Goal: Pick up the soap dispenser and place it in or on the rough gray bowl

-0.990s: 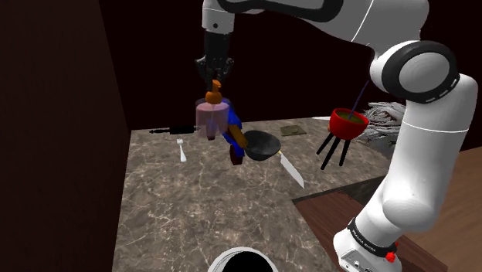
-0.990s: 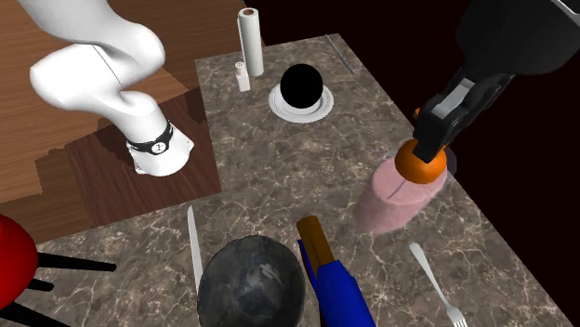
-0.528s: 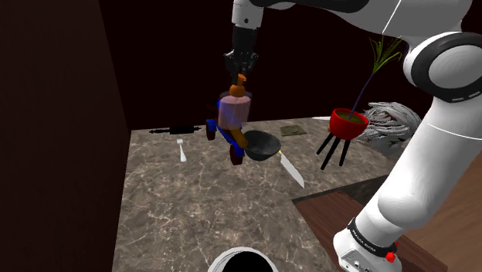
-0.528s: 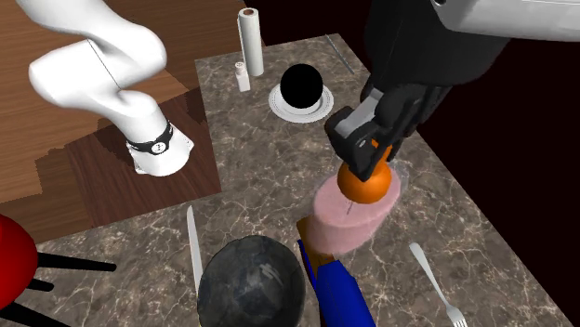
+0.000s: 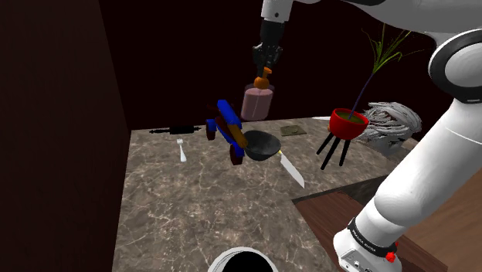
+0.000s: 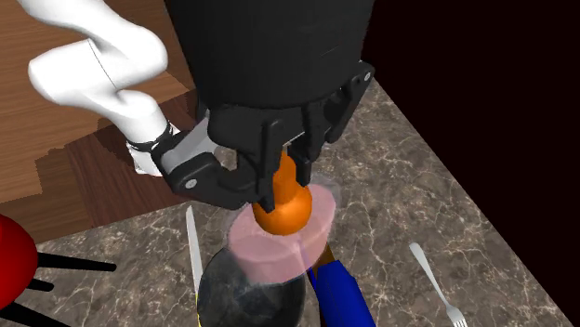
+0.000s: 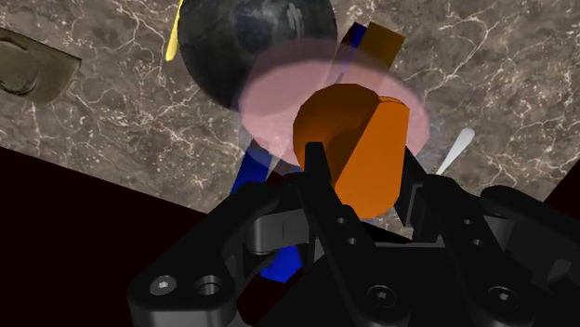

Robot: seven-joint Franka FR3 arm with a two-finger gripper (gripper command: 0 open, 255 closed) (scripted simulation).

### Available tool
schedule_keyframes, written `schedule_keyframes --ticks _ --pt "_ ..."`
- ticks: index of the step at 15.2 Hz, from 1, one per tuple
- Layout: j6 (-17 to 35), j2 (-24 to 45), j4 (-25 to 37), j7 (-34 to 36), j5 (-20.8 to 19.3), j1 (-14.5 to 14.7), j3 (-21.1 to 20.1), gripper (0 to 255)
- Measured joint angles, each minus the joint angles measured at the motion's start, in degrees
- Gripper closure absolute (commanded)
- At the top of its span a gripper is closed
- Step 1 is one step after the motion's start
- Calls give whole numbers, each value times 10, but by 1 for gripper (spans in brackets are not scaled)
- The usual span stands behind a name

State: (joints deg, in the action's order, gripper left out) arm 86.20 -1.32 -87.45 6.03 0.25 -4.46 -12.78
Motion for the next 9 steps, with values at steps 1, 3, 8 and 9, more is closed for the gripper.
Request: schedule_keyframes --ticks 1,3,8,9 --pt "-1 -14 -13 -18 3 -9 10 255" --pt "-9 -20 -10 -47 3 -23 25 255" --pt "7 -38 -45 -73 5 -34 39 255" --pt "16 -40 -56 -73 6 -34 39 255"
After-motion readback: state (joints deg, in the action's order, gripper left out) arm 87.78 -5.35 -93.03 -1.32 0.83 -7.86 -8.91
